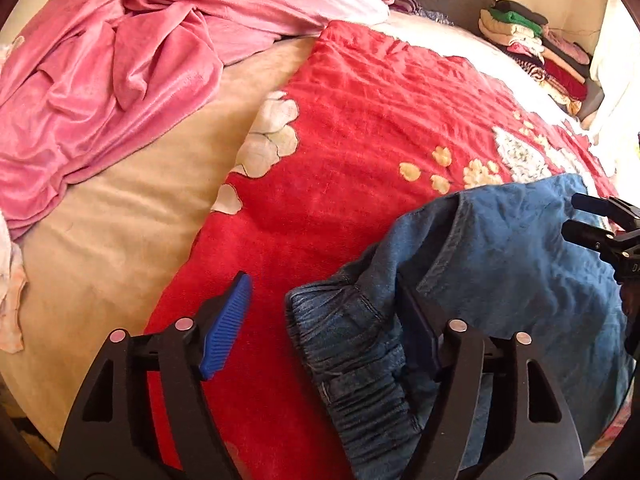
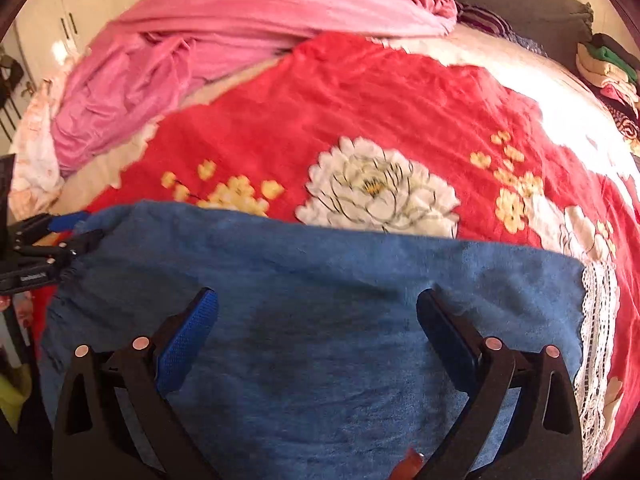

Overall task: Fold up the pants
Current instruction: 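Grasp the elastic waistband with the left tool while the right tool grips the denim beside it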

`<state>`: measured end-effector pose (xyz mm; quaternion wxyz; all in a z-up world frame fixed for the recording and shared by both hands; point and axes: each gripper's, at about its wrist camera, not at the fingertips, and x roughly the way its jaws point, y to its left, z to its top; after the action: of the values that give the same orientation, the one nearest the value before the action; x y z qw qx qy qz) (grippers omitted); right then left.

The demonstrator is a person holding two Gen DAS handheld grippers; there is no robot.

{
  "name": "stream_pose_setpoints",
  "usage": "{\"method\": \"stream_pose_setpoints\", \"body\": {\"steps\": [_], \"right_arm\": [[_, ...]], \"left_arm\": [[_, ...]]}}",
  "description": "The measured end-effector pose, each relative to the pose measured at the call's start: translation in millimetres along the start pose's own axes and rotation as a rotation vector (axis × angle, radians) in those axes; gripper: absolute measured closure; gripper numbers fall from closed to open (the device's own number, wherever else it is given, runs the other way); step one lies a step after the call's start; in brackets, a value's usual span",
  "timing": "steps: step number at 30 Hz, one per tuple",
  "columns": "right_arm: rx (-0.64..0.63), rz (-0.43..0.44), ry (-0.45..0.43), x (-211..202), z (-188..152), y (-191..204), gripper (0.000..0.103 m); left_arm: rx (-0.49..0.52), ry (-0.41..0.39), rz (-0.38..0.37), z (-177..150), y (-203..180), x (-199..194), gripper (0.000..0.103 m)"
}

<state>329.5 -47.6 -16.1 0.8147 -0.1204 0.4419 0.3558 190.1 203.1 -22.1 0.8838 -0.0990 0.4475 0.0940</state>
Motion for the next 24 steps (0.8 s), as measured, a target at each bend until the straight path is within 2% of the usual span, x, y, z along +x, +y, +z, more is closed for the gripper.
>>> {"method": "stream_pose_setpoints", "body": {"steps": [5,11,16,19,22,24], "right_arm": [[-0.121,0.044,-0.045,-15.1,18.6,24.2,0.005],[-0.24,0.028,0.002,14.2,33.7,45.2,0.005],[-0.27,0.058,0.054,37.2,41.3,52.4,0.005],[-0.302,0.068,0.078,46.2,42.3,60.6,0.005],[-0.347,0.067,0.104,55.9,42.8,69.3,0.006],[-0.367,0.061,0.14,64.1,41.6,73.2,0.009]], "left_arm": [[-0.025,-0.059,-0.045,0.6,8.0,-24.5,0.028],[0.014,0.003,-0.003,-1.1,7.3,-7.3,0.028],[0.025,0.029,-0.016,-0.9,7.4,4.3,0.029],[-0.001,0.046,-0.039,-1.2,9.0,12.7,0.034],[0.011,0.043,-0.049,-1.7,4.8,18.1,0.046],[0.013,0.059,-0.048,-2.2,2.9,22.7,0.064]]}}
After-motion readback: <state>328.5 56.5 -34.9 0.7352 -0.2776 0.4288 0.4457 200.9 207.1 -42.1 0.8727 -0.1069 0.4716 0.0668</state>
